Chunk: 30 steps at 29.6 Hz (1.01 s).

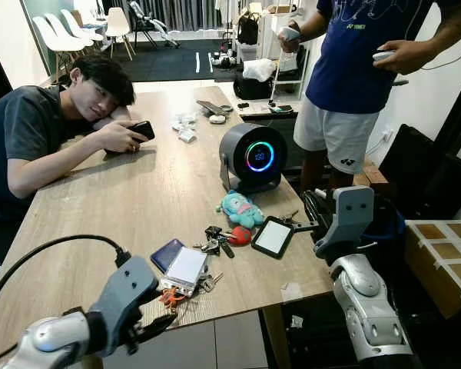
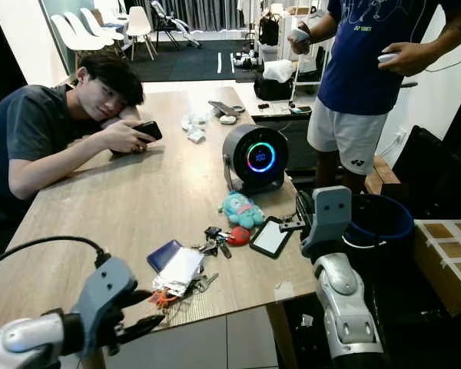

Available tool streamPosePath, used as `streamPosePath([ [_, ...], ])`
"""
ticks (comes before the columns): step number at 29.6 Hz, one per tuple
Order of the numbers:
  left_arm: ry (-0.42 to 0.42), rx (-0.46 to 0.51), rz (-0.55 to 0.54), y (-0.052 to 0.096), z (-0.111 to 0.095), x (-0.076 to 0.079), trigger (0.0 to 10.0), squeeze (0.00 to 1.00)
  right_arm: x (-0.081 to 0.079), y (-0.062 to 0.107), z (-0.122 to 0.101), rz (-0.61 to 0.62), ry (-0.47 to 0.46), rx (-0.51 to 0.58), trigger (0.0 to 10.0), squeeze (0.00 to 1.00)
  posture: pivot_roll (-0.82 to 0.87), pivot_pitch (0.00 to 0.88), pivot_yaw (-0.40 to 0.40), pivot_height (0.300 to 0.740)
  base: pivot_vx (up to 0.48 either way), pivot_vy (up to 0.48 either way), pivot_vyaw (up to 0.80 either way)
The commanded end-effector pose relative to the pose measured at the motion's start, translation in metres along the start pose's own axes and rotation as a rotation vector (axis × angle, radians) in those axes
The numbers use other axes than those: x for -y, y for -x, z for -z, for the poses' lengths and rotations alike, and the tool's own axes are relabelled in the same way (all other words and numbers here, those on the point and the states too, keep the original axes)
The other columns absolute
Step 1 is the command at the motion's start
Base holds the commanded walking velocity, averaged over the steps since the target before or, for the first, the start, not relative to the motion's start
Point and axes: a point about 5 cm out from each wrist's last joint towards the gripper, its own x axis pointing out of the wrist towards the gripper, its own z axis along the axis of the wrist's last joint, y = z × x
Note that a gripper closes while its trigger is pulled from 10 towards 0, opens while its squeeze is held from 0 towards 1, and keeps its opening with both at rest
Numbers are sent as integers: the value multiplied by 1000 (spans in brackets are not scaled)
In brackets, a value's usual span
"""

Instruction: Hang keys on a hook

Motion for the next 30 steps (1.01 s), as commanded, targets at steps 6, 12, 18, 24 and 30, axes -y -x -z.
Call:
streamPosePath([
  [6, 33, 12, -14, -9, 3, 3, 8392, 0, -1, 0, 2, -9, 10, -3, 10000, 0, 83, 116, 23, 740, 0, 0, 0],
  [12, 37, 9, -22, -11, 5, 3, 5922, 0, 0, -1, 1, -10, 12, -1, 10000, 0, 83, 114, 22, 740, 0, 0, 0],
  [18, 44, 3, -36, -12, 8, 1, 667, 0, 0, -1, 2, -15, 12, 0, 10000, 0, 85, 113, 20, 740, 0, 0, 0],
  [24, 46, 0, -44, -11, 9, 0, 0, 0, -1, -1, 2, -16, 11, 0, 10000, 0, 85, 114, 20, 740, 0, 0, 0],
  [30, 70, 34, -71, -10, 3, -3, 10000, 0, -1, -2, 2, -19, 10, -2, 10000, 0, 88, 119, 20, 740, 0, 0, 0],
])
